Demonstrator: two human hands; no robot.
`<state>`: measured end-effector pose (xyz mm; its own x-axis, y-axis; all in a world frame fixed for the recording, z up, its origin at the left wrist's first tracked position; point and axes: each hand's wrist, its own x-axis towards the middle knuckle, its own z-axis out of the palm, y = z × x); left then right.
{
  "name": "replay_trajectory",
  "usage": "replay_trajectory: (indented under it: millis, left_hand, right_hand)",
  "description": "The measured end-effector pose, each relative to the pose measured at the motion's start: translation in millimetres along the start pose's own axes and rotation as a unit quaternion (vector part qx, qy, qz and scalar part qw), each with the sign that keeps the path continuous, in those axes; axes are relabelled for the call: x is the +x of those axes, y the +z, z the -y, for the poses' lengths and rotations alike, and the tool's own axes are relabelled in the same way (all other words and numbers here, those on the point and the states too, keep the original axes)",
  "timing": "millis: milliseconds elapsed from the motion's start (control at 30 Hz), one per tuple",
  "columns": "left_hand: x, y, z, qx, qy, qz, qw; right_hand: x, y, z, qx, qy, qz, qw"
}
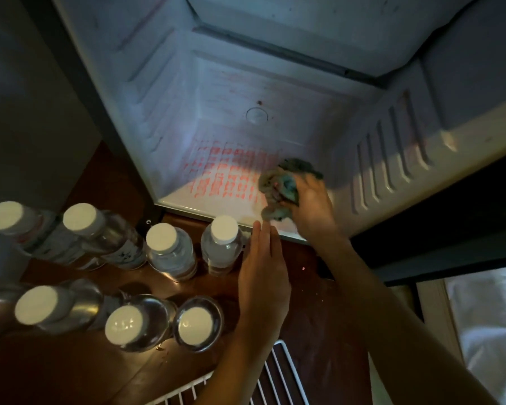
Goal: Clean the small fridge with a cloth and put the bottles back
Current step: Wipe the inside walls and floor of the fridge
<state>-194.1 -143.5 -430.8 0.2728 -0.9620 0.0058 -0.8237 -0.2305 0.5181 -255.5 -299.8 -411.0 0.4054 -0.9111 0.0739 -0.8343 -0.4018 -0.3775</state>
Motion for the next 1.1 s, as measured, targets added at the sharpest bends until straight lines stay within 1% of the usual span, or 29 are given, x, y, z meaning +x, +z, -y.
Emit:
replay_trajectory:
  millis: [100,167,200,233,300,367,400,500,600,700,767,800,900,967,1033,1100]
  left_hand:
    - [1.6,3.5,-0.9,0.019,0.005,-0.011,1.0]
    - [0.3,2.5,-0.7,0.024,0.008,-0.014,1.0]
    - [-0.5,2.5,0.0,0.02,0.008,-0.019,1.0]
    - [-1.6,1.8,0.0,0.015,0.004,-0.02,1.0]
    - [-2.9,1.3,-2.2,0.0,-0.006,-0.024,1.0]
    - [-1.6,4.1,-6.3,-0.025,-0.011,-0.045,0.999]
    - [-1.1,6.1,-9.2,-0.036,-0.016,-0.048,0.998]
    - [-4.3,9.9,-12.5,-0.013,-0.016,-0.05,0.999]
    - [-3.6,10.5,-12.3,0.013,-0.017,-0.05,0.998]
    - [-2.1,6.1,-10.9,0.017,-0.023,-0.025,0.999]
    - [-1.4,5.2,-8.0,0.02,-0.025,-0.015,0.999]
    - [-2.1,5.7,-6.6,0.021,-0.024,-0.017,0.999]
    - [-3.7,4.3,-7.7,0.009,-0.022,-0.022,0.999]
    - [-4.2,1.4,-9.8,-0.012,-0.02,-0.034,0.999]
    - [-4.0,-0.6,-9.4,-0.002,-0.017,-0.045,0.999]
    - [-0.9,3.7,-6.9,0.004,-0.015,-0.046,0.999]
  right_hand:
    - [59.1,12.8,12.0,-0.06,0.037,-0.019,0.997]
    - [84.1,14.8,22.4,-0.085,0.075,-0.009,0.993]
    - [85.2,15.3,24.2,-0.084,0.078,-0.004,0.993]
    - [77.4,15.2,23.8,-0.068,0.069,0.0,0.995]
    - [36.9,11.0,23.6,-0.003,0.017,0.017,1.0]
    - [-9.5,8.5,26.6,0.056,-0.045,0.013,0.997]
    - [-21.4,9.8,26.6,0.065,-0.061,0.005,0.996]
    - [-8.5,13.4,26.1,0.049,-0.05,0.0,0.998]
    - [46.4,19.3,24.6,0.015,-0.032,-0.007,0.999]
    - [95.2,20.8,28.9,-0.053,0.041,-0.008,0.998]
    - [92.1,20.7,34.0,-0.065,0.059,0.008,0.996]
    - [78.2,19.4,36.5,-0.053,0.044,0.018,0.997]
    - [18.5,15.4,40.3,-0.006,-0.035,0.038,0.999]
    - [-1.9,14.8,39.2,-0.012,-0.068,0.036,0.997]
    - [13.3,18.3,40.0,-0.025,-0.064,0.025,0.997]
    - [51.6,23.3,47.0,-0.029,-0.025,0.011,0.999]
